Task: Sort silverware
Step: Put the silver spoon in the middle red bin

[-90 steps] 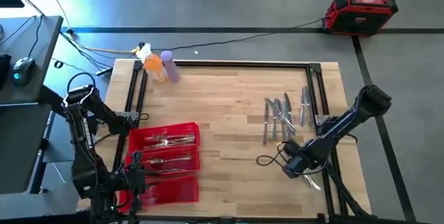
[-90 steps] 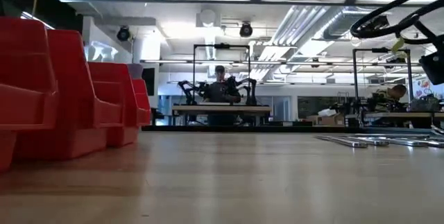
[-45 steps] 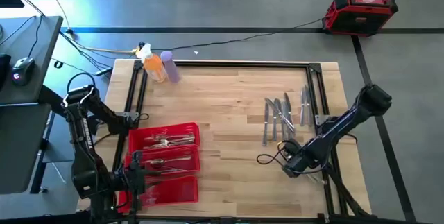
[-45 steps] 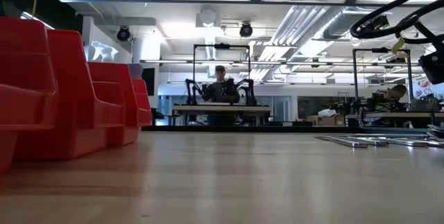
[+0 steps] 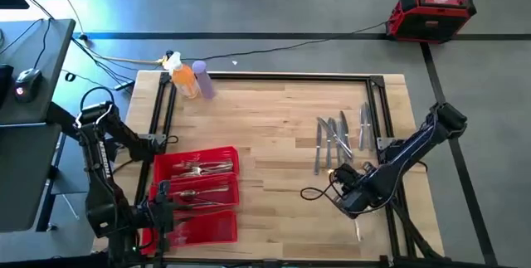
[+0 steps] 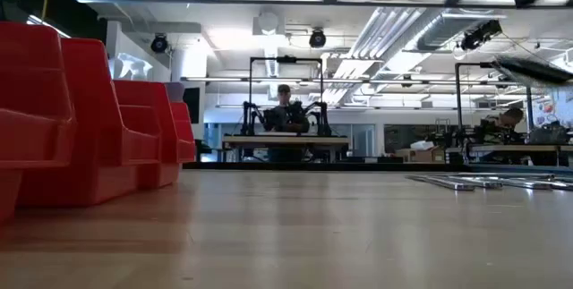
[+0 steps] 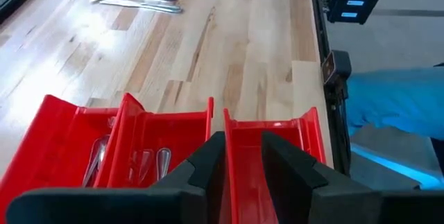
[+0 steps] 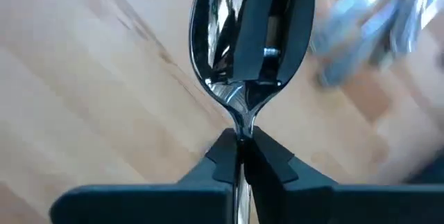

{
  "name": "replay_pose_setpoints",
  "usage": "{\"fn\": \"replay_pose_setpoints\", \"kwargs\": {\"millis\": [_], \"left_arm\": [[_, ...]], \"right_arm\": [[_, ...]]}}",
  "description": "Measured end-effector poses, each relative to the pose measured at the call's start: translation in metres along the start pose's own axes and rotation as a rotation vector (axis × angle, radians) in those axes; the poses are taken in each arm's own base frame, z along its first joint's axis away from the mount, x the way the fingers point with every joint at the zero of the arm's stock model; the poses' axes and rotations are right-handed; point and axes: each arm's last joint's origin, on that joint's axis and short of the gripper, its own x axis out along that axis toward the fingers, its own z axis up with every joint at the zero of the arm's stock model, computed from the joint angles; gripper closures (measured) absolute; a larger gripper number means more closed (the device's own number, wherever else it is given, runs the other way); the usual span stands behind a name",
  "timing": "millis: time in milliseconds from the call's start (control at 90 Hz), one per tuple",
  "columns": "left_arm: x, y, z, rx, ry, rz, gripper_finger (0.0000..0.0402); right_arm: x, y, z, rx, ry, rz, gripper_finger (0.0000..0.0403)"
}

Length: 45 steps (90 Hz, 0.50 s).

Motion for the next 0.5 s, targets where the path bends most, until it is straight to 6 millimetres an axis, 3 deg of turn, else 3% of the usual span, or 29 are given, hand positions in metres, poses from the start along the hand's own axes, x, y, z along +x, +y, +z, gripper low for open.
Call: {"fn": "replay_pose_setpoints", "kwargs": {"millis": [167,322,500], "left_arm": [[0.000,0.000,0.000,0.000,0.000,0.000,0.0326],[0.000,0.000,0.000,0.000,-0.001,0.000,0.0326],[0.000,0.000,0.000,0.000,0.000,-0.002,0.0326]], "right_arm": [[-0.020,0.033,0.025,-0.088,-0.295,0.230,0.0402],[-0.023,0.082,0.060,-0.235,-0.504,0.388,0.0402],[-0.021,0.146,0.106,-0.472,-0.690,0.421,0.0403]]}}
